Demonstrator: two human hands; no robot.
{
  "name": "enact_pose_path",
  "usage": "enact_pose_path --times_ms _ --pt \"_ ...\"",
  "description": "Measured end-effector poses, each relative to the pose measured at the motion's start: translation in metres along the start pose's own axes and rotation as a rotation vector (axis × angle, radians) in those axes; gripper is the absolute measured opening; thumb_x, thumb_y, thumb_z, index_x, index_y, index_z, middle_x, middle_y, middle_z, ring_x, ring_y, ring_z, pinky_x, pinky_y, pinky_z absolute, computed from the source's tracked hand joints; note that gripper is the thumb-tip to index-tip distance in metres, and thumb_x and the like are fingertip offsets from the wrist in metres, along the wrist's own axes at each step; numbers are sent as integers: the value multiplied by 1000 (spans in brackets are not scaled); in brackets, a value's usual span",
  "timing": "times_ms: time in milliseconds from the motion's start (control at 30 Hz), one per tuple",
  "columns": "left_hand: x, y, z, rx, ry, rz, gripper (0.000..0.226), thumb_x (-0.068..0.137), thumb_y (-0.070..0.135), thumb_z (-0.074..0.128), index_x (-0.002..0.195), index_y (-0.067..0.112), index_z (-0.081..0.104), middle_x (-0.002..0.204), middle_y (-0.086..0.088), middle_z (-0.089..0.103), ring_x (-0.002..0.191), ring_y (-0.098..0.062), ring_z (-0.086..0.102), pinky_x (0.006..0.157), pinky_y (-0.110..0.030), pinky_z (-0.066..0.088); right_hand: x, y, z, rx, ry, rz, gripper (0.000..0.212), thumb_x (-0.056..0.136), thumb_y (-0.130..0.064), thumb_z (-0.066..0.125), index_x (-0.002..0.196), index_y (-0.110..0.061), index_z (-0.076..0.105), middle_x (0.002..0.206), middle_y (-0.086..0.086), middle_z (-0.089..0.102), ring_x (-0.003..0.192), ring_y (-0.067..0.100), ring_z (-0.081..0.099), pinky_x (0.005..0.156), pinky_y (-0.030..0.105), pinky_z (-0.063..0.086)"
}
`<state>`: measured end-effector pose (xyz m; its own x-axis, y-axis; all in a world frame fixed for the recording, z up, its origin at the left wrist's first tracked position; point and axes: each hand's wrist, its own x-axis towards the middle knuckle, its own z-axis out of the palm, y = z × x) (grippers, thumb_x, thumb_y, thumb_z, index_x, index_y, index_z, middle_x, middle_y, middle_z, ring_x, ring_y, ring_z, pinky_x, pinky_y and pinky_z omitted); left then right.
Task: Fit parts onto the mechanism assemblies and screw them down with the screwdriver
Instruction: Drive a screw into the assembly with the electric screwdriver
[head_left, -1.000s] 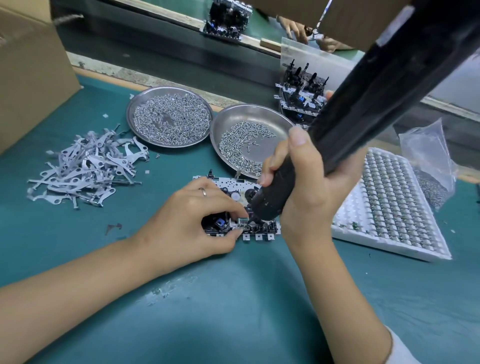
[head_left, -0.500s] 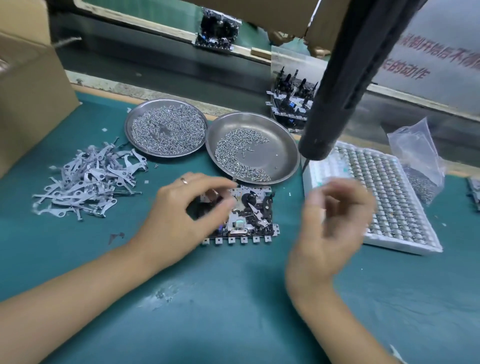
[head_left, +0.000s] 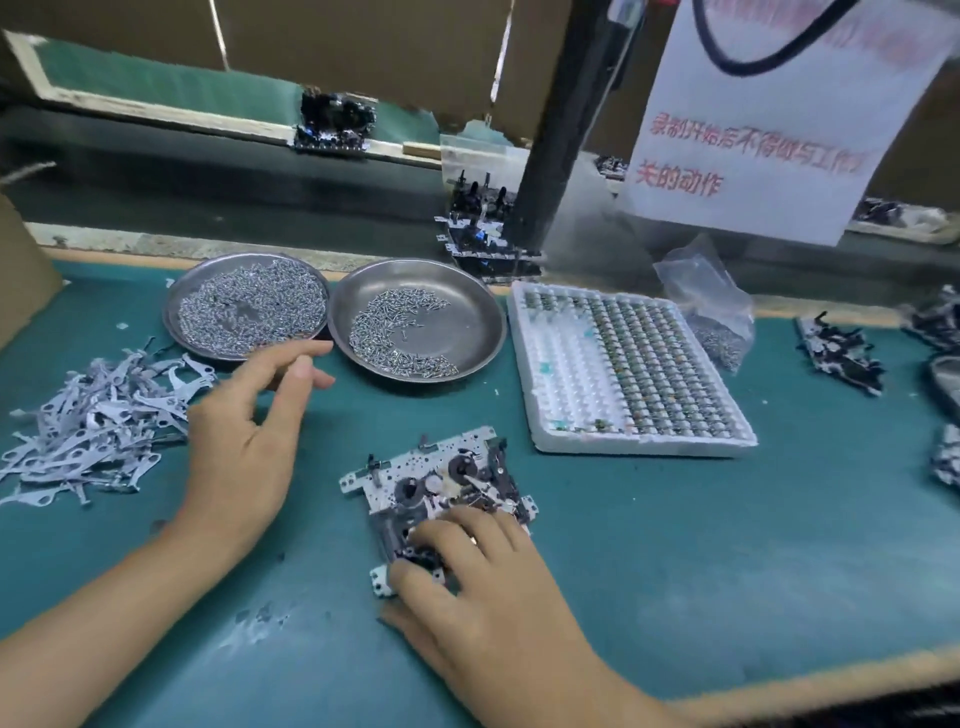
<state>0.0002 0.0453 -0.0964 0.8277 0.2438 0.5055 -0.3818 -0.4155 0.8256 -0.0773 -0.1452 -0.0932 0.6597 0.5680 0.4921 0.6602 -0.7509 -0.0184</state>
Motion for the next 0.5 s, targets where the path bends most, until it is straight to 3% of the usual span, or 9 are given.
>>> enact_pose_path --times_ms 67,133,233,333,433,500 --pt "-1 -1 -1 15 -10 -3 20 90 46 41 100 47 59 88 25 66 69 -32 54 58 -12 40 -18 5 -11 -5 38 16 13 73 -34 66 78 -26 74 74 1 66 72 21 65 65 26 52" --pt "-1 -4 -1 32 -21 -12 21 90 48 41 100 47 60 89 22 66 70 -43 52 56 -11 38 -36 12 -22 -32 90 45 16 72 -29 65 83 -29 76 70 1 63 67 21 64 63 25 51" --pt "-2 -7 -1 32 -33 -7 22 91 50 41 101 46 61 89 21 66 69 -50 51 55 -9 38 -67 31 -37 -117 116 101 27 84 -27 51 90 -29 77 71 5 63 67 24 64 64 29 53" --pt "-2 -8 -1 21 -34 -1 22 90 53 41 100 50 61 89 22 66 69 -36 53 58 -7 39 -106 64 -53 -198 68 201 30 86 -29 50 96 -21 77 79 10 62 70 29 61 66 34 51" --pt "-1 -10 1 8 -42 2 22 90 55 41 99 53 60 89 23 66 77 -7 61 67 -7 41 -133 111 -69 -397 19 409 33 86 -24 46 95 -12 76 91 17 62 79 37 62 78 50 47" --pt "-2 -11 1 18 -48 -1 22 90 55 41 100 53 60 88 23 66 77 -17 60 65 -8 40 -137 141 -77 -544 21 580 31 71 -7 53 93 -6 75 100 26 61 88 45 62 82 63 42"
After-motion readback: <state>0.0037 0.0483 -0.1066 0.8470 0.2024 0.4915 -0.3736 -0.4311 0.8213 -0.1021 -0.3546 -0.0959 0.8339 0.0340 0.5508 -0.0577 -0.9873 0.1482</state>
